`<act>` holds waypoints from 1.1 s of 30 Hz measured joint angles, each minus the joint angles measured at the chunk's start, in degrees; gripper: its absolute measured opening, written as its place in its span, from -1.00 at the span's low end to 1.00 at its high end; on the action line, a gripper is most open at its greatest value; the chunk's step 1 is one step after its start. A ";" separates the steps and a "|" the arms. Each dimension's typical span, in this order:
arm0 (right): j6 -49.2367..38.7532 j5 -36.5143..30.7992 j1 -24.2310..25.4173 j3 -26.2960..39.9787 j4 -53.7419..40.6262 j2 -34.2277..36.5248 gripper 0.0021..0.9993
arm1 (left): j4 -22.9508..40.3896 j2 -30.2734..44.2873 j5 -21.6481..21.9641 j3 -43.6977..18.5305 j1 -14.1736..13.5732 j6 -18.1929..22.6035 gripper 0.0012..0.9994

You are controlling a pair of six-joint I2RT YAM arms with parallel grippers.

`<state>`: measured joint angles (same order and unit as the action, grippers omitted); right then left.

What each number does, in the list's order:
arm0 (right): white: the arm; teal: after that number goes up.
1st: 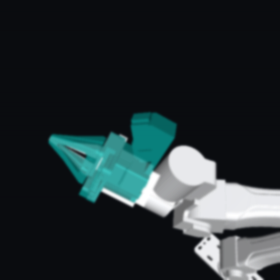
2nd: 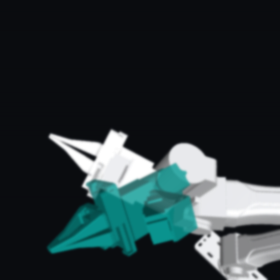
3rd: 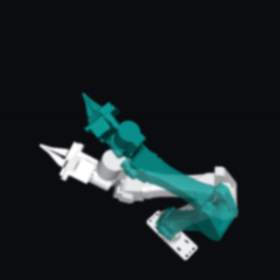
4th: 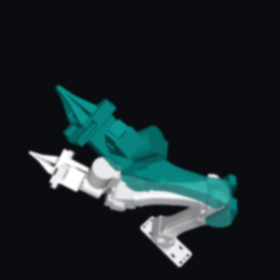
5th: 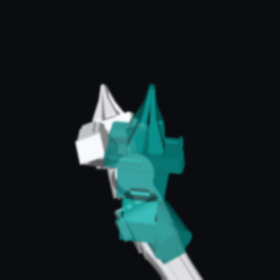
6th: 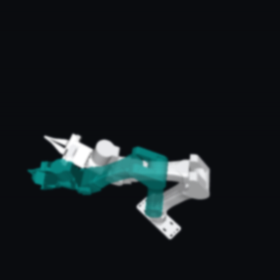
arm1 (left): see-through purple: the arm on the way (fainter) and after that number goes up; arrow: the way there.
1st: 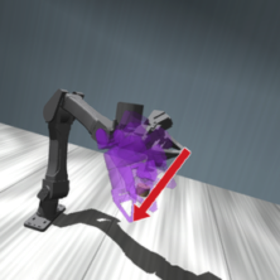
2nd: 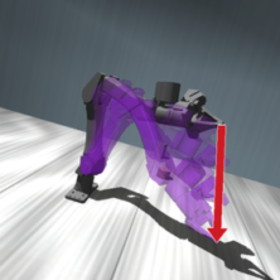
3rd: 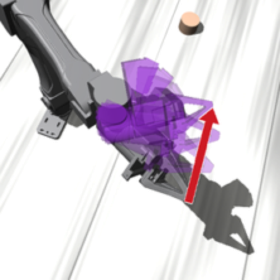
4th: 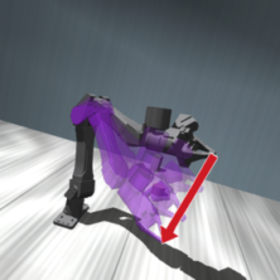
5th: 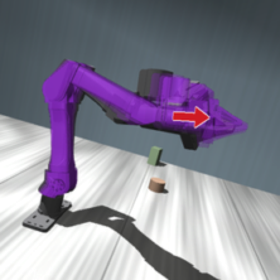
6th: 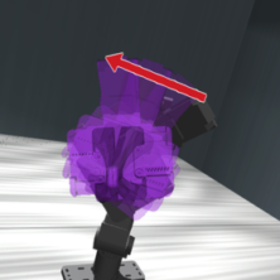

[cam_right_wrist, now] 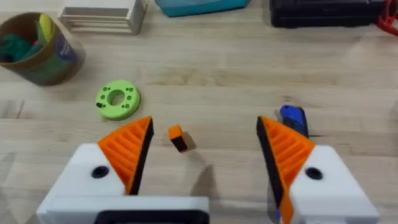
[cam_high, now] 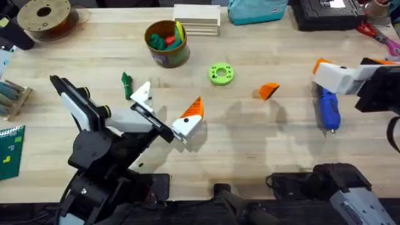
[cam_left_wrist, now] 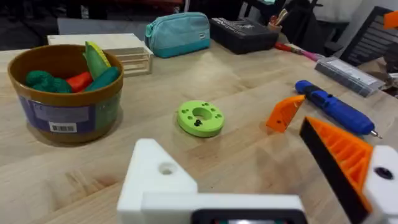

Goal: Pick up the gripper from the table and insert it into the empty holder that is missing its gripper. Then pick up a screw, insert it into the mounting hole, and use the screwdriver to tighten it. Finally, clean up the table by picking up the vegetable and placing it into the bucket.

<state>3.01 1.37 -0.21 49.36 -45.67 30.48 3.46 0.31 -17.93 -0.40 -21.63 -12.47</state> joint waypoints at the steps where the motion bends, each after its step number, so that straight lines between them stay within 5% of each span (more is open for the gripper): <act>1: 0.00 0.00 0.00 0.00 0.00 0.00 0.93 | 0.00 -0.02 0.00 0.00 0.00 0.00 0.97; 6: 0.00 0.00 0.00 0.00 0.00 0.00 0.93 | -0.07 0.01 -1.84 0.00 0.00 -0.01 0.97; 16: 0.00 0.02 0.00 0.00 0.00 0.00 0.93 | -0.26 0.01 -14.19 -0.02 0.00 -0.01 0.97; 22: -1.74 2.64 -0.10 0.34 -1.05 1.65 0.94 | -0.24 0.01 -17.85 -0.02 0.00 -0.01 0.97; 29: -12.11 4.82 -9.72 8.39 -10.70 25.04 0.94 | -0.22 -0.01 -18.97 -0.02 0.00 -0.01 0.98; 33: -13.36 3.39 -10.27 8.41 -11.43 32.57 0.94 | -0.22 0.01 -18.99 -0.02 0.00 0.00 0.97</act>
<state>-10.35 4.76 -10.48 57.78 -57.10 63.05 3.25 0.32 -36.93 -0.43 -21.63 -12.47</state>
